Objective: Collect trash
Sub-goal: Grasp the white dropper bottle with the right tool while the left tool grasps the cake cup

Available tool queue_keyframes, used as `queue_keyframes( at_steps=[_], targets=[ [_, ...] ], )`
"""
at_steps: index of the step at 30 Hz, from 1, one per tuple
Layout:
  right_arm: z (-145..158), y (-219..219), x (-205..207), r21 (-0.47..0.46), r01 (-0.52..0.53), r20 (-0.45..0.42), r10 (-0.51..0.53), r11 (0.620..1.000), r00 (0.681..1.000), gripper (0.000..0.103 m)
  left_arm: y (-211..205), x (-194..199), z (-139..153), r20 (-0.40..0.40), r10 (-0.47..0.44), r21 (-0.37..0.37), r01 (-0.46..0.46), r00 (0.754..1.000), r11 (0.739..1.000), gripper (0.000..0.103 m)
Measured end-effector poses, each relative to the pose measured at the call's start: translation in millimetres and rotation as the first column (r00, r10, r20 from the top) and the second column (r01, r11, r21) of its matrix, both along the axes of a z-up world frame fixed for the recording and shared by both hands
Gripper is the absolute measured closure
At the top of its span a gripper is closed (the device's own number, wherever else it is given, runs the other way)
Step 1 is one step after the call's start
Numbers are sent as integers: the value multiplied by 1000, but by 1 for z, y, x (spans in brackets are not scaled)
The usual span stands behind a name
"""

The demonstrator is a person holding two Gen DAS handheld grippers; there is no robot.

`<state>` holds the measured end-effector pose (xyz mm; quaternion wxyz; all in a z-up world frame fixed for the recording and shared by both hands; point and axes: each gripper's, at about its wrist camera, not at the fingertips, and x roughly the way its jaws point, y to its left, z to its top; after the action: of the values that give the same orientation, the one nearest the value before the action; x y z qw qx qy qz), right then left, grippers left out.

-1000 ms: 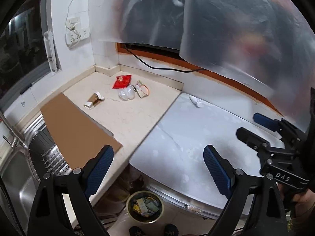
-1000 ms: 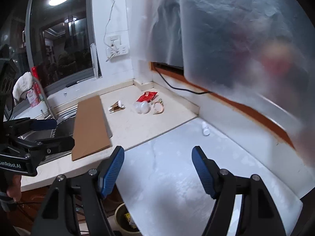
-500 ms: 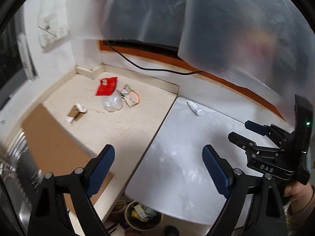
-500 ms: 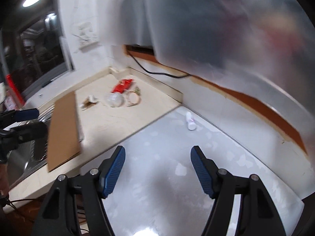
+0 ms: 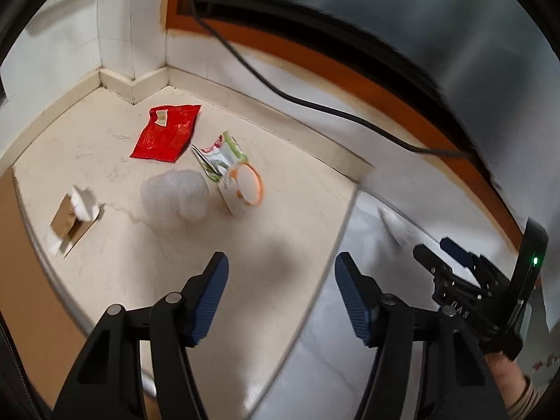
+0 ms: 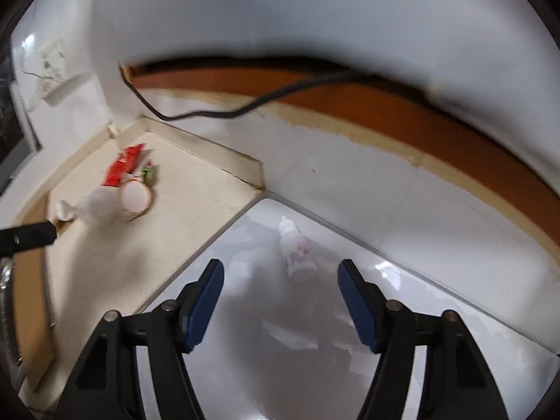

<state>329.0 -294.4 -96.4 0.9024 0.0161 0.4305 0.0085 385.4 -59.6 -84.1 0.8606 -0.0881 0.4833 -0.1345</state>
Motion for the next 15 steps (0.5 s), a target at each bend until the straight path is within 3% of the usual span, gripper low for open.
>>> queue_keyframes(
  at_steps=[6, 15],
  targets=[
    [-22, -1, 33, -28, 30, -33, -31, 999, 999, 44, 2, 45, -32, -49, 44, -41, -46, 998, 998, 47],
    [-36, -2, 51, -38, 31, -50, -33, 999, 998, 44, -1, 80, -51, -58, 94, 3, -94, 994, 996, 47]
  ],
)
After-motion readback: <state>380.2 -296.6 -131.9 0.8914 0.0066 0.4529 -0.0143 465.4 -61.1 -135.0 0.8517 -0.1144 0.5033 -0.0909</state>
